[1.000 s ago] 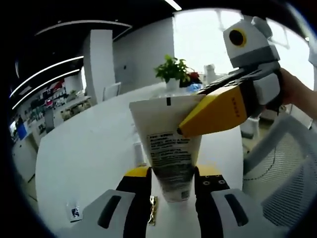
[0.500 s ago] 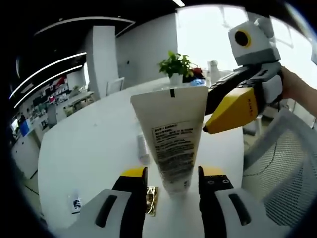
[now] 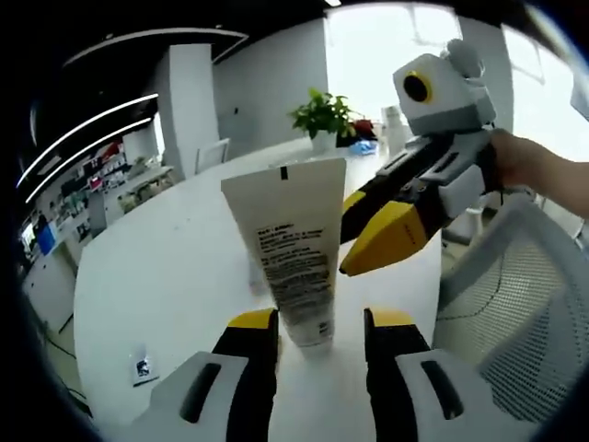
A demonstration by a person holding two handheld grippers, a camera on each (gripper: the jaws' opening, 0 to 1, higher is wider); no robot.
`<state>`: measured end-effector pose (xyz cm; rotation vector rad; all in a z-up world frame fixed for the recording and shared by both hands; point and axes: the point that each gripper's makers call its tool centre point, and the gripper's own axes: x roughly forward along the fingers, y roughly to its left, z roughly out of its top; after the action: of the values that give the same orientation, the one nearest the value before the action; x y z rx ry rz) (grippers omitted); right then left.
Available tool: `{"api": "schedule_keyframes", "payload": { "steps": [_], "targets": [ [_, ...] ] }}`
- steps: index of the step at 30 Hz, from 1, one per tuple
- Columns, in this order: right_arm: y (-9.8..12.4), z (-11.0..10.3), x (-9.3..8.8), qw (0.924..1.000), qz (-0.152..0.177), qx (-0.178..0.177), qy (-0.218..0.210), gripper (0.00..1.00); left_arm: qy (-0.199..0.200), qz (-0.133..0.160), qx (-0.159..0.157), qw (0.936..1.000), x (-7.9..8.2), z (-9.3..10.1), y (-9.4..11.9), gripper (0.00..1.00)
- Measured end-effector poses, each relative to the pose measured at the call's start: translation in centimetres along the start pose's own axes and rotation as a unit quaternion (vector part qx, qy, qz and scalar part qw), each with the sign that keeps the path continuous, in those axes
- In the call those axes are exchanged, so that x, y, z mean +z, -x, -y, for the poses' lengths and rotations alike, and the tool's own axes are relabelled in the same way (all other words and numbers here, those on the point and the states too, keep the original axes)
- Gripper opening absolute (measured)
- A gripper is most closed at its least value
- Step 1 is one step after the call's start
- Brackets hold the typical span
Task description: Arrange the skincare products in the storage area until every visible bottle or jar stands upright without overlapping.
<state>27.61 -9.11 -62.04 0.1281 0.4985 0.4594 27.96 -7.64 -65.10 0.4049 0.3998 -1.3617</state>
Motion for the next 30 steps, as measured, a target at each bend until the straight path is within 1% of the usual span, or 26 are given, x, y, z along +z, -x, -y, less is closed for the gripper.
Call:
{"api": "schedule_keyframes", "payload": {
  "steps": [3,7,14,16,18,20,22,24,25,27,29,30],
  "targets": [
    [-0.1,-0.4,0.3,1.0000,0.001,0.005,0.001,0.19,-0.005,-0.001,0.002,1.0000,0.2,-0.3,-0.3,0.36],
    [-0.2,-0.8,0.5,0.9999,0.001,0.013,0.002,0.17,-0.013,0.000,-0.003,0.9999,0.4,-0.4,-0.9,0.34],
    [-0.4,-1.3,0.5,0.9998,-0.007,0.018,0.009,0.19,-0.024,0.000,-0.006,0.9997,0.8,-0.5,-1.5,0.34],
    [-0.4,-1.8,0.4,0.9996,-0.009,0.027,0.008,0.18,-0.028,0.000,-0.010,0.9996,0.9,-0.4,-1.6,0.33],
    [-0.5,-2.3,0.3,0.9994,-0.008,0.033,0.008,0.18,-0.034,0.001,-0.014,0.9993,1.0,-0.3,-1.7,0.30],
    [-0.6,-2.4,0.3,0.9994,-0.007,0.033,0.007,0.15,-0.042,-0.001,-0.017,0.9990,1.1,-0.2,-1.9,0.27],
    [-0.6,-2.4,0.4,0.9994,-0.005,0.034,0.004,0.14,-0.046,-0.001,-0.015,0.9988,1.1,-0.3,-1.8,0.25],
    [-0.5,-2.3,0.4,0.9995,-0.006,0.032,0.006,0.14,-0.056,-0.002,-0.010,0.9983,1.0,-0.7,-1.7,0.19],
    [-0.5,-2.2,0.3,0.9995,-0.009,0.030,0.008,0.15,-0.052,-0.003,-0.020,0.9985,0.9,-0.6,-1.6,0.18],
    [-0.3,-1.8,0.2,0.9996,-0.011,0.024,0.011,0.15,-0.041,-0.003,-0.029,0.9988,0.9,-0.5,-1.5,0.17],
    [-0.2,-1.4,0.2,0.9997,-0.009,0.022,0.007,0.15,-0.046,-0.003,-0.036,0.9983,0.9,-0.4,-1.5,0.17],
    [-0.1,-1.3,0.2,0.9997,-0.009,0.021,0.007,0.15,-0.054,-0.001,-0.048,0.9974,0.9,-0.2,-1.5,0.16]
  ]
}}
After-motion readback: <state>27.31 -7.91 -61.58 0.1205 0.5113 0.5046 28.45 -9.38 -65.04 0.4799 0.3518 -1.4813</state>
